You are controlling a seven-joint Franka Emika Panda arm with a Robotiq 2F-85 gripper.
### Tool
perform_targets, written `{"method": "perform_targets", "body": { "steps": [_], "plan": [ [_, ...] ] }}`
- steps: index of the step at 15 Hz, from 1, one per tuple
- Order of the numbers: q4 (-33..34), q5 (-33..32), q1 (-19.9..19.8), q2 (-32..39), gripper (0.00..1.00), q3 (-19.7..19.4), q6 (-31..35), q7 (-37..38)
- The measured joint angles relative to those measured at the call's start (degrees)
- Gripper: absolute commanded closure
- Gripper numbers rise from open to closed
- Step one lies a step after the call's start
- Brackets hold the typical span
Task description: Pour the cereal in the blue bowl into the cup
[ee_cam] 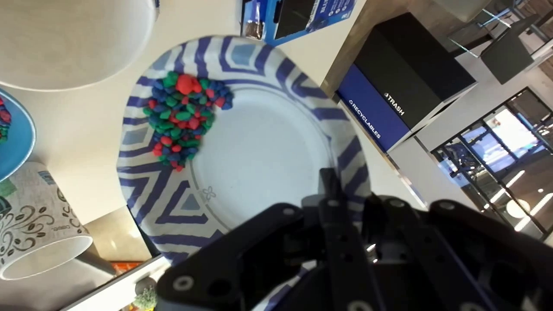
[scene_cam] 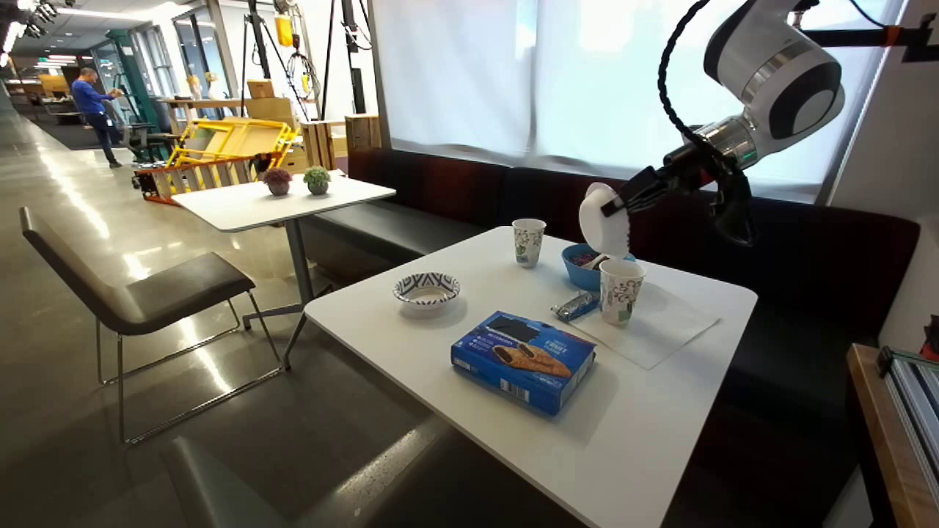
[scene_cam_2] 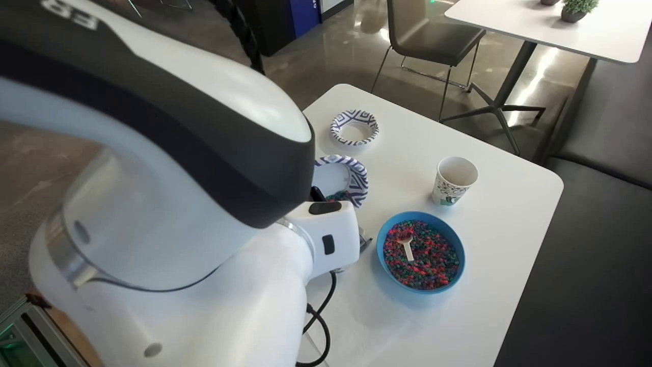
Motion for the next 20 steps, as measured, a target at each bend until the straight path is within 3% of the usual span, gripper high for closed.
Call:
{"method": "perform_targets", "body": {
  "steps": [20],
  "plan": [
    [0.0, 0.0, -1.7, 1.6, 0.99, -2.1, -6.1, -2.8]
  ]
}}
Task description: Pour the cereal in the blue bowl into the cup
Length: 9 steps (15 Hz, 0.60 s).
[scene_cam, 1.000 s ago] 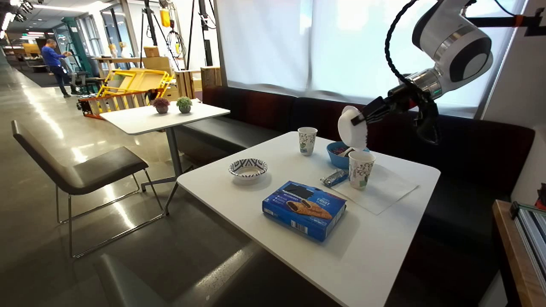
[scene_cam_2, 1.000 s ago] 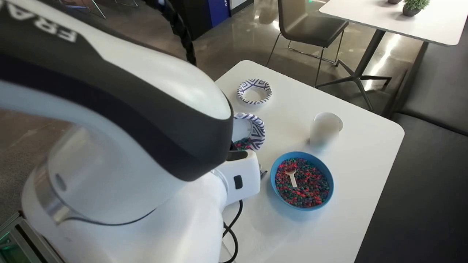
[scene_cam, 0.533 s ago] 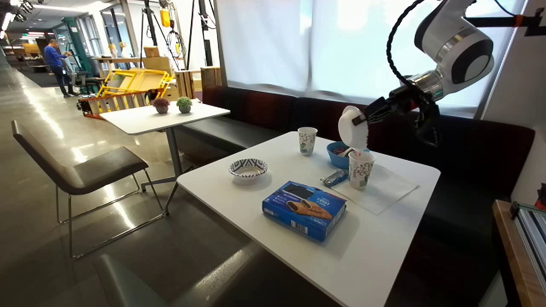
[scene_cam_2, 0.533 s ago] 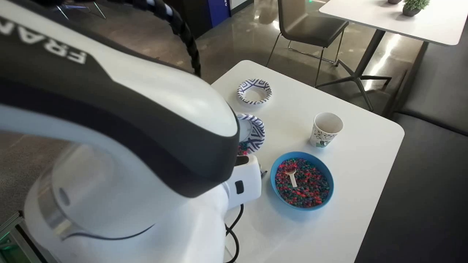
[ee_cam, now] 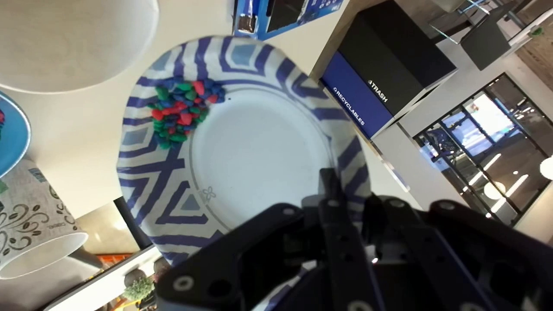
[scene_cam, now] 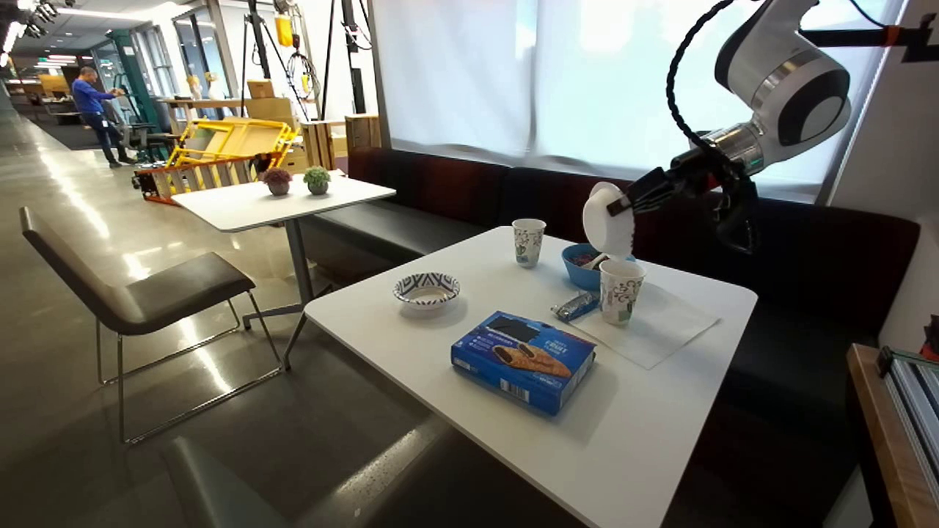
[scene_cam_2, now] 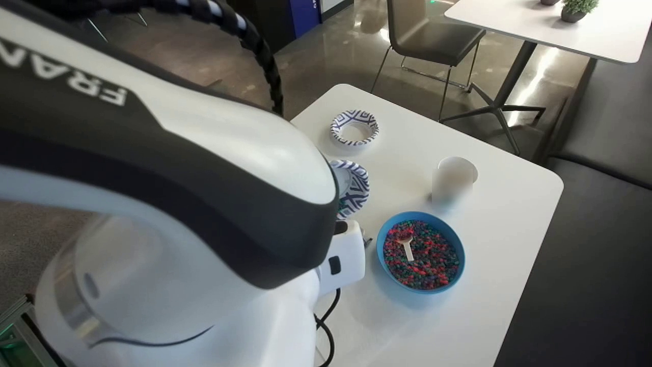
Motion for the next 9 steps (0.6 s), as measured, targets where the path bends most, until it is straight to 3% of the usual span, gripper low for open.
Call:
{"method": "perform_targets", "body": {
  "steps": [9],
  "plan": [
    [0.0, 0.0, -1.5, 0.3, 0.99, -1.3, -4.5, -1.6]
  ]
}}
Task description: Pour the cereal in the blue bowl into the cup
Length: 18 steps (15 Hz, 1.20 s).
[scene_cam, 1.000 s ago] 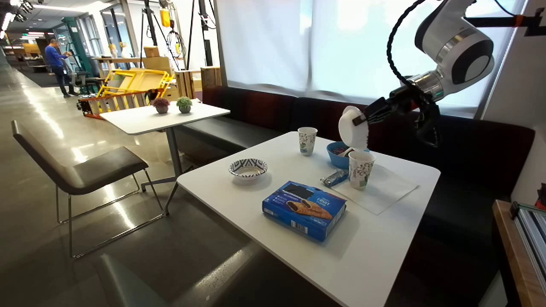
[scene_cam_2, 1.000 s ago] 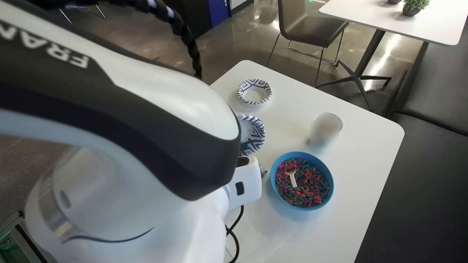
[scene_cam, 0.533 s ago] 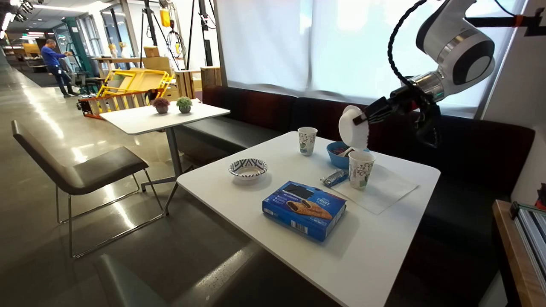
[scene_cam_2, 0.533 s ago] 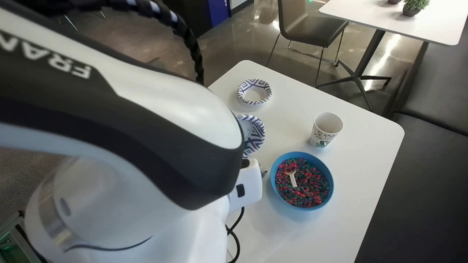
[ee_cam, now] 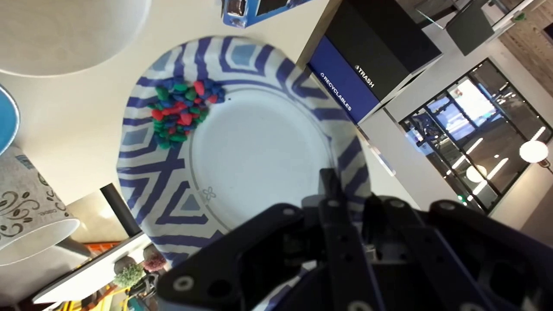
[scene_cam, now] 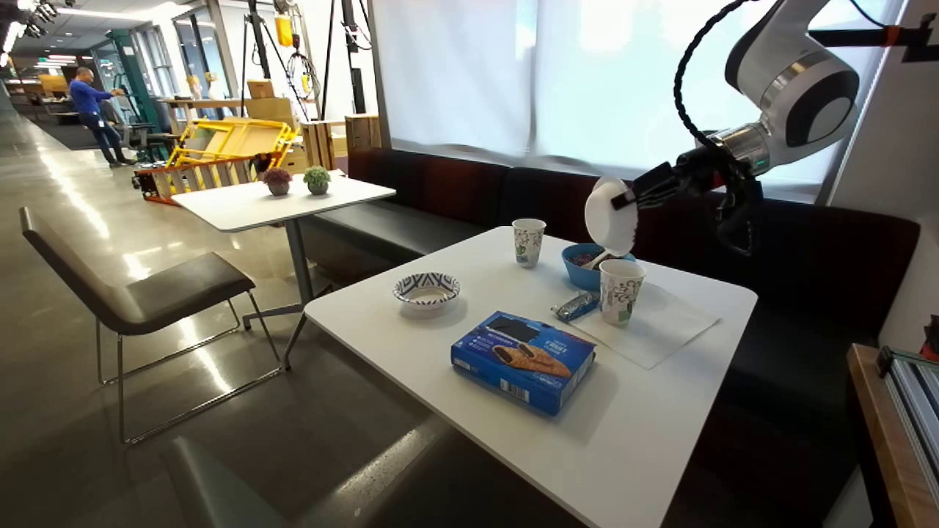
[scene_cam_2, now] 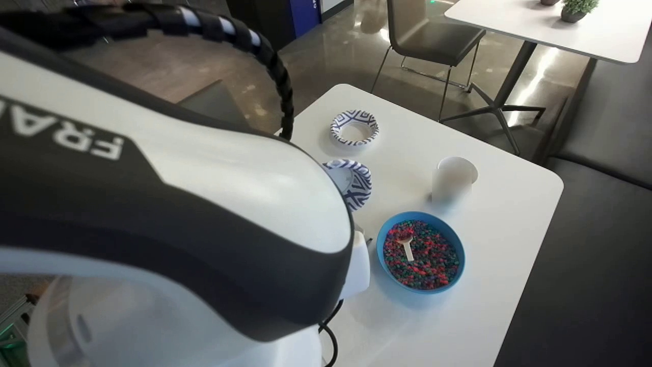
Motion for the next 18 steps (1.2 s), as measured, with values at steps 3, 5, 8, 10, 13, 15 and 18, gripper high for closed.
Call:
{"method": "perform_targets", "body": {
  "steps": [3, 5, 8, 10, 13, 15, 18],
  "plan": [
    [0.0, 0.0, -0.3, 0.4, 0.99, -0.3, -1.3, -0.6],
    [0.0, 0.0, -0.5, 0.7, 0.99, -0.4, -2.3, -1.2],
    [0.0, 0.0, -0.8, 1.1, 0.99, -0.6, -3.5, -2.1],
    [0.0, 0.0, -0.9, 1.3, 0.99, -0.8, -3.7, -2.5],
    [0.0, 0.0, -1.1, 1.5, 0.99, -0.9, -3.8, -2.9],
    [0.0, 0.0, -1.1, 1.6, 0.99, -1.1, -4.2, -3.2],
    [0.0, 0.0, -1.4, 2.0, 0.99, -1.4, -6.2, -4.3]
  ]
}}
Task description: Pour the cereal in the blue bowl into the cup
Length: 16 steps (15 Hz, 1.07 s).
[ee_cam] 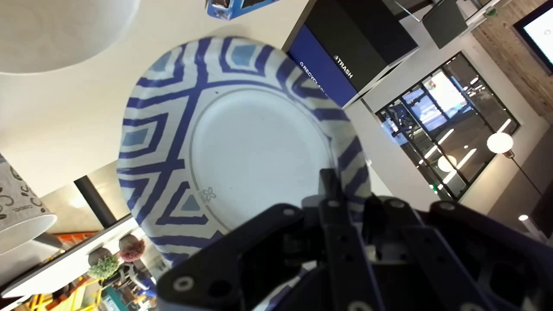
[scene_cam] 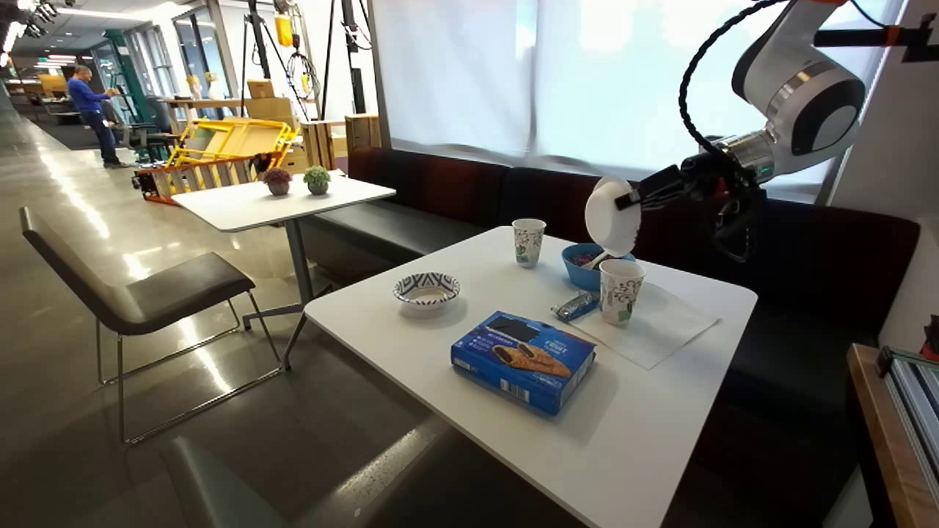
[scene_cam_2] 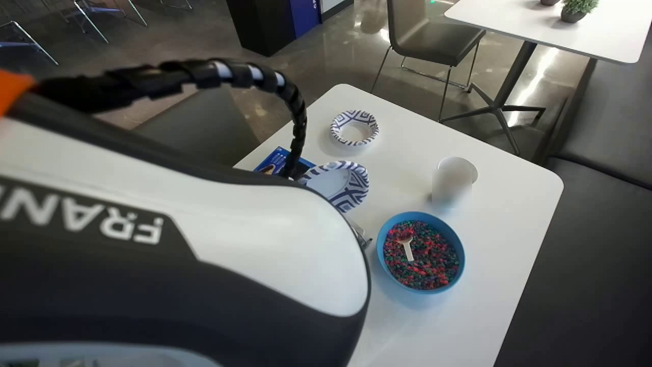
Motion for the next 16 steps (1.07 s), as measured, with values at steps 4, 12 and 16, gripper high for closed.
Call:
{"method": "perform_targets", "body": {
  "steps": [4, 12, 16],
  "plan": [
    [0.0, 0.0, 0.1, 0.0, 0.99, 0.1, -0.1, -0.7],
    [0.0, 1.2, 5.0, -4.2, 0.99, 5.6, 18.6, -2.5],
    [0.9, 1.8, 9.8, -7.5, 0.99, 11.7, 37.2, -2.3]
  ]
}}
